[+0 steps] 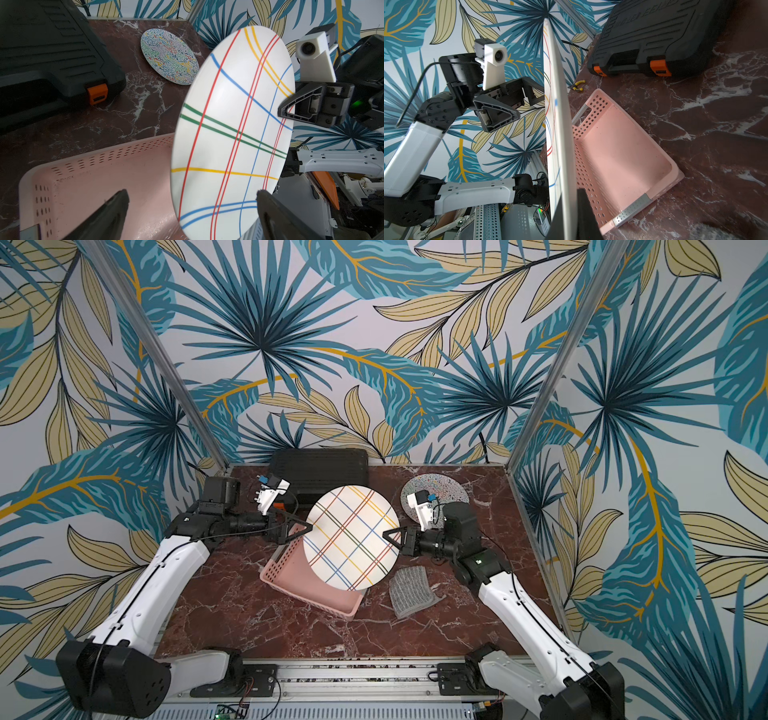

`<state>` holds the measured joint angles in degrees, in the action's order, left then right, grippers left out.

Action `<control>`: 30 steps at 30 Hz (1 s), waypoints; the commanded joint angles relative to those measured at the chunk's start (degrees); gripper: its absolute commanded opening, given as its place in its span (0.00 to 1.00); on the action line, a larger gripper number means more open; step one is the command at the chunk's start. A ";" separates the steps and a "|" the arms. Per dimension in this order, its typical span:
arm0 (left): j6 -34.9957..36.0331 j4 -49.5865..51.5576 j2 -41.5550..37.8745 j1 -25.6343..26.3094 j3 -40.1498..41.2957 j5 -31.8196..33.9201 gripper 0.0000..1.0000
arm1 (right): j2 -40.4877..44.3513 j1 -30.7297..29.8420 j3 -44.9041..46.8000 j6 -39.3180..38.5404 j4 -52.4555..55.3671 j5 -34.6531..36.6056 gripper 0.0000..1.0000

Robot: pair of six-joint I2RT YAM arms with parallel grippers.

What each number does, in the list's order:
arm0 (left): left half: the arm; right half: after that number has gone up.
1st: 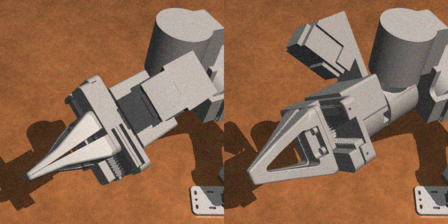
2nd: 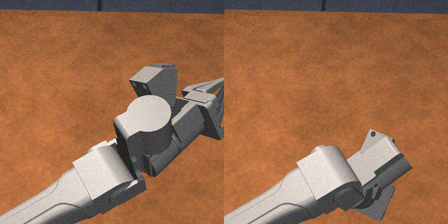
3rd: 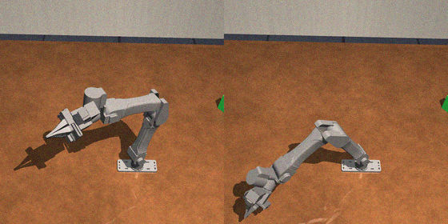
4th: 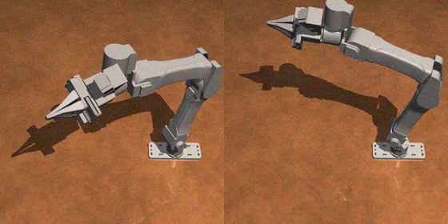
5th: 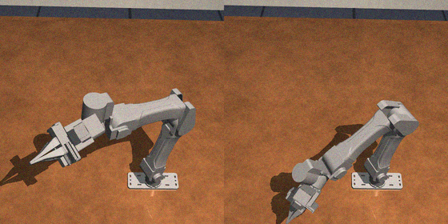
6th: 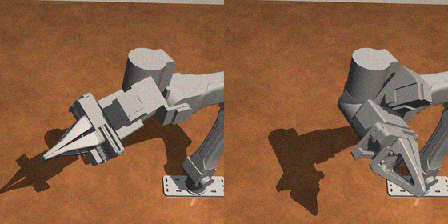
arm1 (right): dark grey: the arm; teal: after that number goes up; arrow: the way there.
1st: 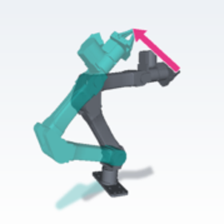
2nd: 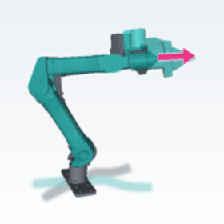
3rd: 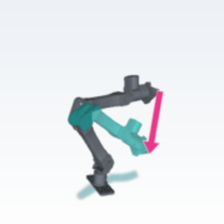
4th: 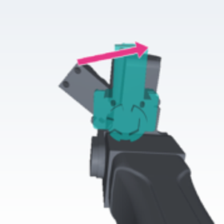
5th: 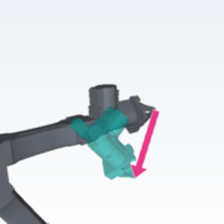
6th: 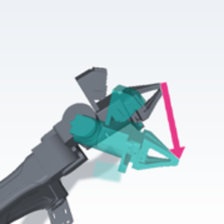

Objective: Wipe the wet plate dry
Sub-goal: Pick up the plate from the bin.

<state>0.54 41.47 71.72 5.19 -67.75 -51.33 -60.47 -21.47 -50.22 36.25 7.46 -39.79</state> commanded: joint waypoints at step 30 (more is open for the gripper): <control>-6.01 0.07 2.09 1.14 -1.72 -17.84 0.00 | -7.62 -0.57 -0.96 -1.86 -4.58 -0.59 0.08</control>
<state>-6.00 43.46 74.37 5.08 -67.77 -70.83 -68.14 -21.04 -50.54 36.45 -3.90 -49.50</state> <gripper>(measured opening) 0.084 0.092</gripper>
